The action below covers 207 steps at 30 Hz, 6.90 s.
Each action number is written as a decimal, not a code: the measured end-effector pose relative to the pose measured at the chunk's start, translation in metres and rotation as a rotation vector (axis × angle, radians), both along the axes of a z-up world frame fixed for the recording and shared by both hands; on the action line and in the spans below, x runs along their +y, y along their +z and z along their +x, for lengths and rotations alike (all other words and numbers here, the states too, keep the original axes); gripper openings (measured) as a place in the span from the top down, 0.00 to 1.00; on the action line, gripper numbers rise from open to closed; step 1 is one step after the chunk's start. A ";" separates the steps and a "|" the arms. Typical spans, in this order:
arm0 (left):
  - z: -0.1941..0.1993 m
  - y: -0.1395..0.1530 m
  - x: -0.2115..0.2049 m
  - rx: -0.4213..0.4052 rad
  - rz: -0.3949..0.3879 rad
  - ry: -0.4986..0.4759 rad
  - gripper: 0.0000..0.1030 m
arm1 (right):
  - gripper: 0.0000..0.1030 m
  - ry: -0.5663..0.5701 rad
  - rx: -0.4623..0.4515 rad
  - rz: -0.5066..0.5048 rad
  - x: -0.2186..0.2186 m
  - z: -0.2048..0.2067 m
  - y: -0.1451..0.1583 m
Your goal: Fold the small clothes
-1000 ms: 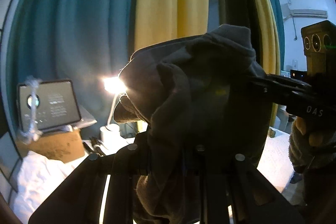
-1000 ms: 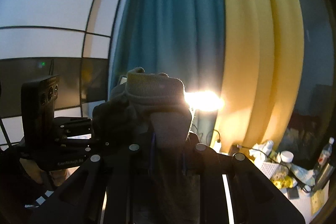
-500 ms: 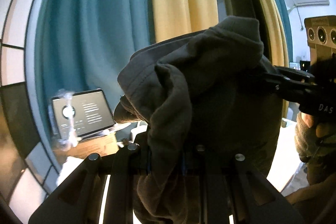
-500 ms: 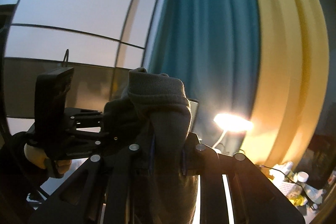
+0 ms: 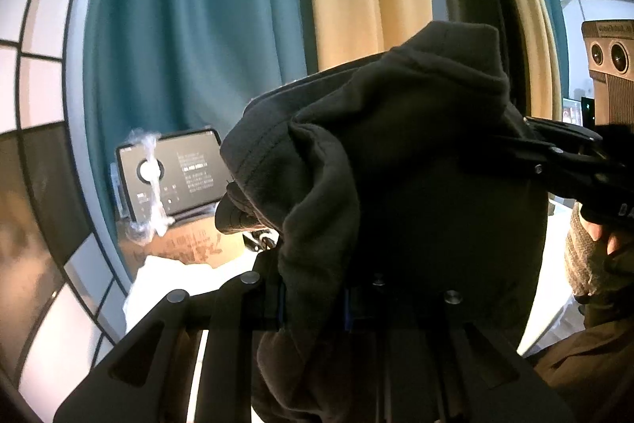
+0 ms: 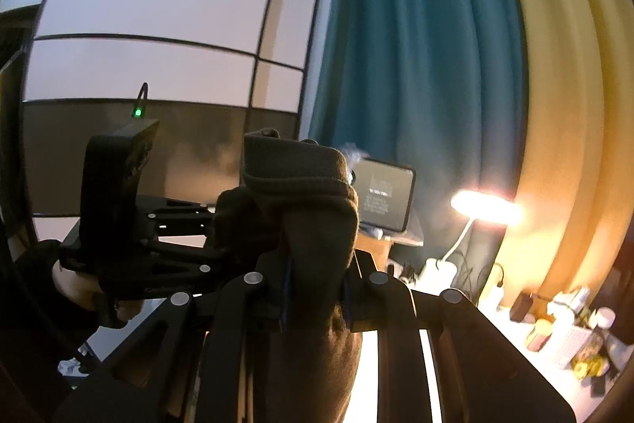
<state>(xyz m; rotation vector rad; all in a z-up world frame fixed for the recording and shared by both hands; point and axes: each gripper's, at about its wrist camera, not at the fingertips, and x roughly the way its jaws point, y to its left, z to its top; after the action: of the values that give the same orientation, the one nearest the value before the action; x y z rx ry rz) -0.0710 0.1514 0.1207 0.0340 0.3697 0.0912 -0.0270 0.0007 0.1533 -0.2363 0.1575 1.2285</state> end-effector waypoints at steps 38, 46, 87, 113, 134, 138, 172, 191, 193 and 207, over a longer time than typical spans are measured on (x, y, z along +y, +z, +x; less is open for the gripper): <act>0.155 -0.090 0.030 0.271 -0.146 -0.059 0.83 | 0.80 -0.136 0.291 -0.177 0.056 0.179 -0.111; 0.174 -0.115 0.042 0.338 -0.178 -0.084 0.83 | 0.80 -0.171 0.344 -0.224 0.071 0.204 -0.141; 0.240 -0.187 0.116 0.557 -0.341 -0.005 0.78 | 0.66 -0.416 0.687 -0.340 0.085 0.334 -0.268; 0.192 -0.163 0.096 0.548 -0.257 0.049 0.76 | 0.50 -0.523 0.610 -0.359 0.039 0.272 -0.253; 0.133 -0.176 0.051 0.564 -0.228 0.087 0.46 | 0.50 -0.430 0.678 -0.368 0.015 0.190 -0.260; 0.119 -0.173 0.052 0.538 -0.242 0.118 0.46 | 0.50 -0.392 0.690 -0.364 0.012 0.171 -0.259; 0.032 -0.146 -0.016 0.418 -0.245 0.140 0.28 | 0.50 -0.273 0.677 -0.360 -0.034 0.073 -0.254; 0.064 -0.141 -0.105 0.411 -0.175 -0.012 0.12 | 0.47 -0.395 0.693 -0.292 -0.103 0.077 -0.246; 0.068 -0.141 -0.113 0.412 -0.175 -0.035 0.12 | 0.42 -0.417 0.701 -0.276 -0.112 0.080 -0.245; 0.092 -0.128 -0.148 0.348 -0.159 -0.091 0.09 | 0.39 -0.574 0.699 -0.217 -0.167 0.103 -0.240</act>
<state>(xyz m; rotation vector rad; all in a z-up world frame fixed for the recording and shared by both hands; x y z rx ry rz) 0.0209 0.0032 -0.0068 -0.0915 0.7216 -0.0352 0.0755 -0.1663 -0.0866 0.0648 0.9047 0.6743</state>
